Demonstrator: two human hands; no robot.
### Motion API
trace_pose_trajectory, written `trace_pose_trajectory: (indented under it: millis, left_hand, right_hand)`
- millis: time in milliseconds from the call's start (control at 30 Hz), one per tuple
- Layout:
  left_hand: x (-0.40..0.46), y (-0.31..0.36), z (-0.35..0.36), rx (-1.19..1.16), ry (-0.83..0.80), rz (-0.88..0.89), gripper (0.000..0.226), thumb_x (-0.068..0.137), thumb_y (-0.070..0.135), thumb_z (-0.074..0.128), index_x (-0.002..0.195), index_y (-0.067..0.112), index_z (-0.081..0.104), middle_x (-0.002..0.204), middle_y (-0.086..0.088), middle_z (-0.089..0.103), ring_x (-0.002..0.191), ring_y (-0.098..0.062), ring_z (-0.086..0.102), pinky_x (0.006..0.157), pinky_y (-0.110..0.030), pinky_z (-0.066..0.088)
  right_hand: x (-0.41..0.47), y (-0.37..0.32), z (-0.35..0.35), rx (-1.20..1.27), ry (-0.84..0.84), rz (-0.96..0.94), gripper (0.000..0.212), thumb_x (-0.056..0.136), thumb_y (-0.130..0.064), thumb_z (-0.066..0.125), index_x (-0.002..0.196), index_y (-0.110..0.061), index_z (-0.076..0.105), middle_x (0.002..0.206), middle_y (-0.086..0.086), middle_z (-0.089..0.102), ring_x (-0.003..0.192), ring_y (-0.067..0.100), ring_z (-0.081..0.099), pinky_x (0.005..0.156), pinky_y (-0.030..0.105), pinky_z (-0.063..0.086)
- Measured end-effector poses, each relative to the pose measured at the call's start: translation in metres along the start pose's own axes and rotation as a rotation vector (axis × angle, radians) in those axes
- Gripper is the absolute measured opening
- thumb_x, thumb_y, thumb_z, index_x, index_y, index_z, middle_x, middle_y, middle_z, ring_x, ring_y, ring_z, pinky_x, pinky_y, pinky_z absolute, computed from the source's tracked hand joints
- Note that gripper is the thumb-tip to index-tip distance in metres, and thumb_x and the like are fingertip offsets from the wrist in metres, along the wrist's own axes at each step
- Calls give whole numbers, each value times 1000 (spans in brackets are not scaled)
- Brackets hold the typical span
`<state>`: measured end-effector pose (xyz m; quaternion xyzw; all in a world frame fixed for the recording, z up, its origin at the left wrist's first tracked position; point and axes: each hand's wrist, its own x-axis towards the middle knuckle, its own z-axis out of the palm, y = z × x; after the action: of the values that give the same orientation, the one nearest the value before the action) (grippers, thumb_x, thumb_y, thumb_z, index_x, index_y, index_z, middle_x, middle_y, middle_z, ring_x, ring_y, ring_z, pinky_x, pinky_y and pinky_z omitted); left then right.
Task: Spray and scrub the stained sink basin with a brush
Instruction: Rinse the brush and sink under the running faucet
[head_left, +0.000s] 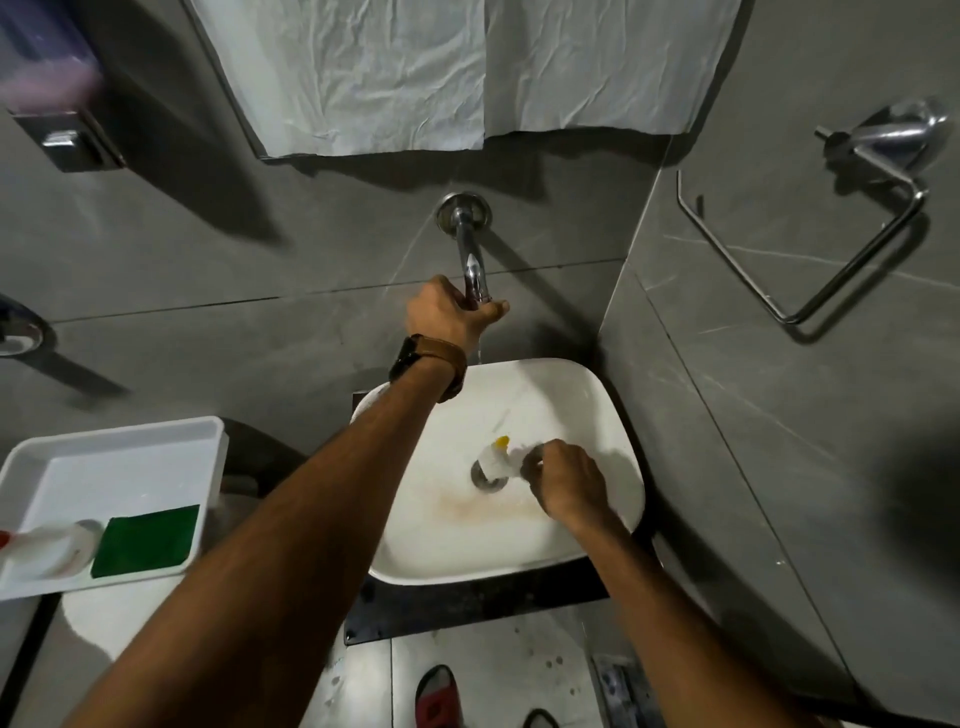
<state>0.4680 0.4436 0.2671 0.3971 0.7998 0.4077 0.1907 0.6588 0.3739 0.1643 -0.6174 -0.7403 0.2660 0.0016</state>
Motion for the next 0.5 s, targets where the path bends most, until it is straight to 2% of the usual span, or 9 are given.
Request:
trace_pose_trajectory:
  millis: [100, 267, 400, 500]
  left_hand:
    - [-4, 1, 4, -5, 64, -10, 52, 54, 62, 83, 72, 28, 47, 64, 11, 55, 56, -1, 51, 44, -19, 31]
    - [-14, -16, 2, -160, 40, -6, 50, 56, 60, 82, 77, 25, 53, 71, 9, 62, 65, -5, 58, 57, -23, 46]
    - [-39, -53, -8, -190, 67, 17, 36, 74, 56, 72, 68, 25, 55, 64, 10, 61, 59, -6, 56, 58, -23, 46]
    - [-64, -95, -22, -187, 146, -84, 41, 89, 54, 53, 73, 17, 61, 70, 3, 68, 67, -15, 65, 65, -31, 52]
  right_hand:
    - [-9, 8, 13, -116, 76, -52, 19, 97, -32, 63, 107, -24, 76, 108, 7, 78, 102, 35, 73, 77, 35, 55]
    - [-11, 12, 17, -211, 33, -54, 18, 97, -17, 59, 106, -20, 74, 107, 8, 76, 98, 33, 74, 72, 34, 51]
    - [-12, 2, 18, -154, 9, -59, 17, 96, -17, 58, 103, -19, 74, 106, 7, 76, 98, 32, 73, 69, 32, 48]
    - [-16, -21, 23, -83, 3, -129, 21, 99, -28, 54, 102, -20, 73, 106, 6, 76, 98, 33, 72, 68, 30, 44]
